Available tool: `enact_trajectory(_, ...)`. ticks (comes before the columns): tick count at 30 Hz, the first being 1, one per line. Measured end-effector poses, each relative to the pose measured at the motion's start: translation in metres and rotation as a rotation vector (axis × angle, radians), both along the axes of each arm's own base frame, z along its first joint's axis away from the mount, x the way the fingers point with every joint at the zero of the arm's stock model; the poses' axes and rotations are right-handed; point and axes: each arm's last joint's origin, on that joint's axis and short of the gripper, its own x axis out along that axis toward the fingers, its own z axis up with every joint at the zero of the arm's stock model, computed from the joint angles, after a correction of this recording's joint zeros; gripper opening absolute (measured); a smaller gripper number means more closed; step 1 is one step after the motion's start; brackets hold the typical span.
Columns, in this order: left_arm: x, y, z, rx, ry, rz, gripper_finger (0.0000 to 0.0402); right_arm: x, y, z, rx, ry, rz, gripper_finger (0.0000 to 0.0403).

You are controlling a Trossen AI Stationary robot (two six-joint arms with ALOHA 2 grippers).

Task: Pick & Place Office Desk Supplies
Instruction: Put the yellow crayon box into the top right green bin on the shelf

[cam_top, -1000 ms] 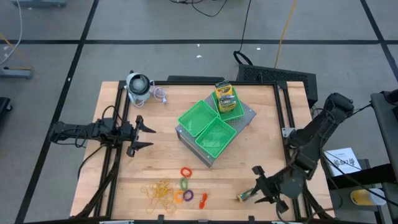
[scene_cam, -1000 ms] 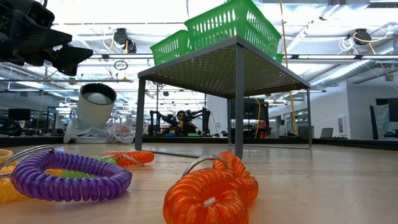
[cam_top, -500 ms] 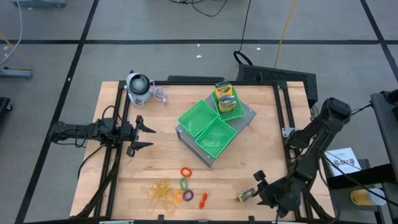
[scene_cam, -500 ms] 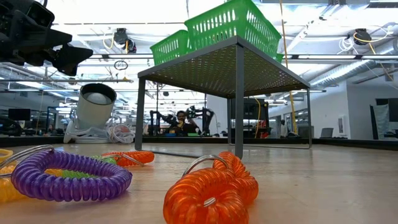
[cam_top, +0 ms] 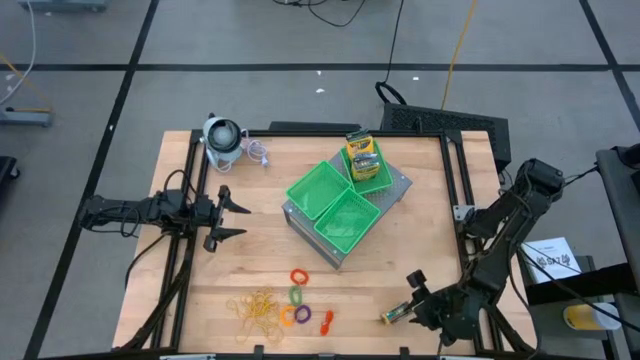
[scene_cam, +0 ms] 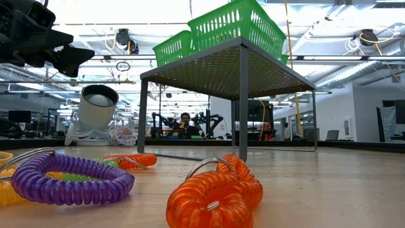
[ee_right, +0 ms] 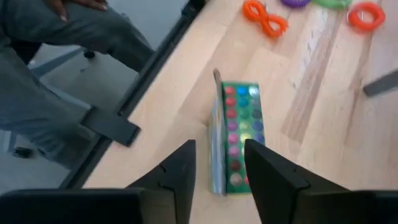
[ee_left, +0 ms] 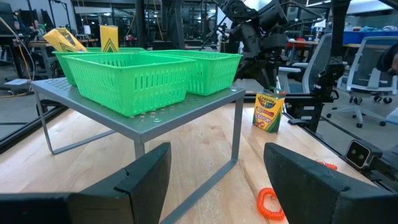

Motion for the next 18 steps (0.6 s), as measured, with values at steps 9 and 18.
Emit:
enact_trajectory(9,0.0,0.0,0.0,0.0,0.0,0.0,0.0264,-0.0013,-0.0021,-0.0018,-0.017,0.023,-0.009,0.0028)
enact_trajectory(18,0.0,0.0,0.0,0.0,0.0,0.0,0.0264,-0.0027,-0.0059,-0.0043,-0.071,0.042,-0.002,0.0002)
